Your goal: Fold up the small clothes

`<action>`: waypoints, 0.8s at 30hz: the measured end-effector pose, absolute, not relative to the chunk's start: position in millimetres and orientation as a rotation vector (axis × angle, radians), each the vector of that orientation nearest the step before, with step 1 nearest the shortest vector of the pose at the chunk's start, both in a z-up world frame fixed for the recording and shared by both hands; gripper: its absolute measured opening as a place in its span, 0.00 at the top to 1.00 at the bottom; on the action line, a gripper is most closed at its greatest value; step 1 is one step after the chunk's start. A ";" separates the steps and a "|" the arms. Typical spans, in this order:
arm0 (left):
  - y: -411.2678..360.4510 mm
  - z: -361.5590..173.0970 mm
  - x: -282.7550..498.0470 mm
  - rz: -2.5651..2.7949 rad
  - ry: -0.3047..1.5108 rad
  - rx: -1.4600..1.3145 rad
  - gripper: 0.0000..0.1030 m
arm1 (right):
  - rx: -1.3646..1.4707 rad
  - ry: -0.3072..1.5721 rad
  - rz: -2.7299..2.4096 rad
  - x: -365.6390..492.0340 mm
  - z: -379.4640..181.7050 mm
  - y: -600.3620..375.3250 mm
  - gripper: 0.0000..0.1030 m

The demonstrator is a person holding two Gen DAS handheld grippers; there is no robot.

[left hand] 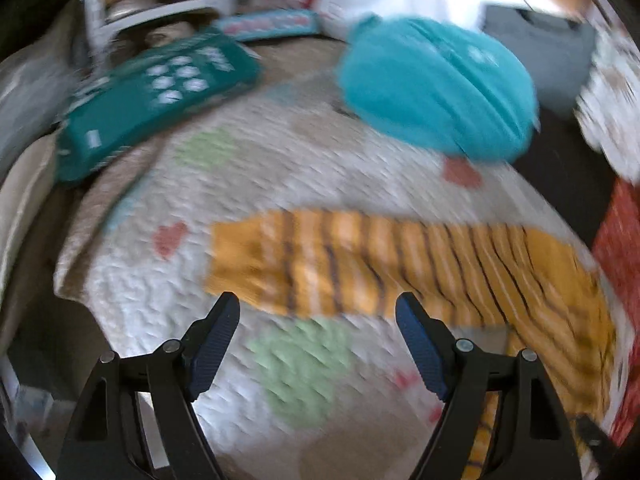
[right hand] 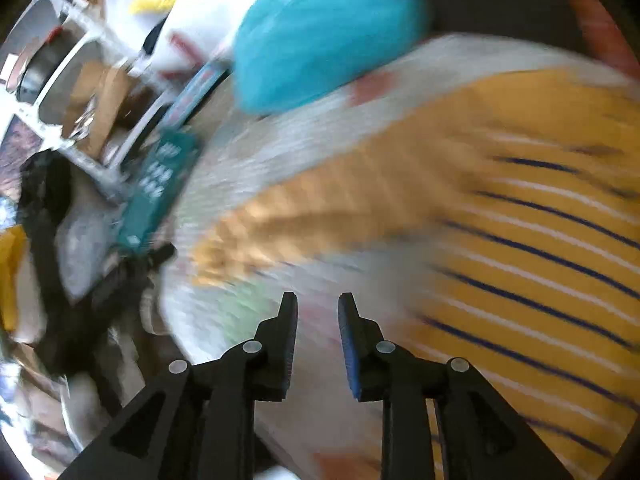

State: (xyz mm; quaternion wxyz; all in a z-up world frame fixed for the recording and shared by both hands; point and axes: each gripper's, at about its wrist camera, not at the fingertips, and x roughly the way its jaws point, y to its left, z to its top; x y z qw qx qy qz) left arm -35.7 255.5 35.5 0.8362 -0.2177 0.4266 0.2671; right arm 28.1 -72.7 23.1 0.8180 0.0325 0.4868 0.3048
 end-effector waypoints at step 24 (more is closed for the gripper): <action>128.7 -18.6 -43.3 0.323 1.109 -0.377 0.23 | 0.153 1.050 0.423 -62.5 -44.8 -257.7 0.93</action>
